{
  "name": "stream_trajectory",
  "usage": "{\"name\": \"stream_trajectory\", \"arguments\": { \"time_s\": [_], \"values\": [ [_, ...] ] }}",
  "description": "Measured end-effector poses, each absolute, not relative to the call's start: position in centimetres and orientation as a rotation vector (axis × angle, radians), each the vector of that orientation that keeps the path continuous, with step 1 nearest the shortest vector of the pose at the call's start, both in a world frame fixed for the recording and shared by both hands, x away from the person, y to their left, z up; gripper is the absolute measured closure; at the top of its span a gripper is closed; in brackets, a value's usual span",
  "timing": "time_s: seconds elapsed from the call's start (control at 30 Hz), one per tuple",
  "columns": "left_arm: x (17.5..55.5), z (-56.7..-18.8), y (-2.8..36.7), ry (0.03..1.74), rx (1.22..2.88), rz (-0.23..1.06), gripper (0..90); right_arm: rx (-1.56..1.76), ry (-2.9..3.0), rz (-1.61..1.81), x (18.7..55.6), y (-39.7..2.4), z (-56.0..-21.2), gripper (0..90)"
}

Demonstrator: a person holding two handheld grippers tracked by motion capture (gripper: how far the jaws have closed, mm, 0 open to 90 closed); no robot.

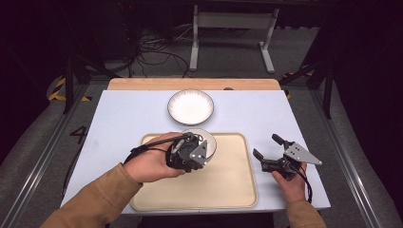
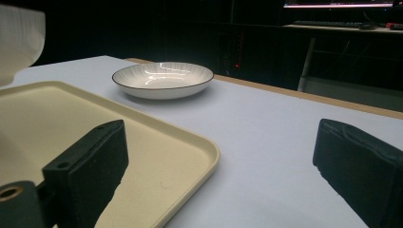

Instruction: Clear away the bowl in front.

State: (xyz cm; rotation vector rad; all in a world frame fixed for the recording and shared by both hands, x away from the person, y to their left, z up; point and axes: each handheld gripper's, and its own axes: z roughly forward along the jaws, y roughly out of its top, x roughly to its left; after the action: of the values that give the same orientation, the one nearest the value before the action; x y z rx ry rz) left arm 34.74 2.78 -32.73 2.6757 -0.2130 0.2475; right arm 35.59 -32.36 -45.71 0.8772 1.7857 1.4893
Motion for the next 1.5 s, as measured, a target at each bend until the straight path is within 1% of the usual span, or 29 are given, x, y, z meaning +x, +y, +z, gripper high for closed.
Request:
{"name": "stream_trajectory", "arguments": {
  "time_s": [0.2, 0.4, 0.83, 1.5],
  "values": [
    [34.6, -33.8, 2.7, -0.221, 2.693, 0.206, 80.5, 0.88, 1.787, 1.489, 35.6, -32.4, -45.7, 5.0],
    [34.4, -34.5, 2.4, -0.253, 2.705, 0.181, 80.6, 0.877, 1.786, 1.489, 35.6, -32.4, -45.7, 5.0],
    [34.4, -36.0, 2.1, -0.254, 2.733, 0.139, 80.6, 0.877, 1.786, 1.489, 35.6, -32.4, -45.7, 4.9],
    [34.6, -37.8, 1.4, -0.278, 2.765, 0.1, 79.9, 0.876, 1.787, 1.49, 35.6, -32.4, -45.7, 4.9]
  ]
}}
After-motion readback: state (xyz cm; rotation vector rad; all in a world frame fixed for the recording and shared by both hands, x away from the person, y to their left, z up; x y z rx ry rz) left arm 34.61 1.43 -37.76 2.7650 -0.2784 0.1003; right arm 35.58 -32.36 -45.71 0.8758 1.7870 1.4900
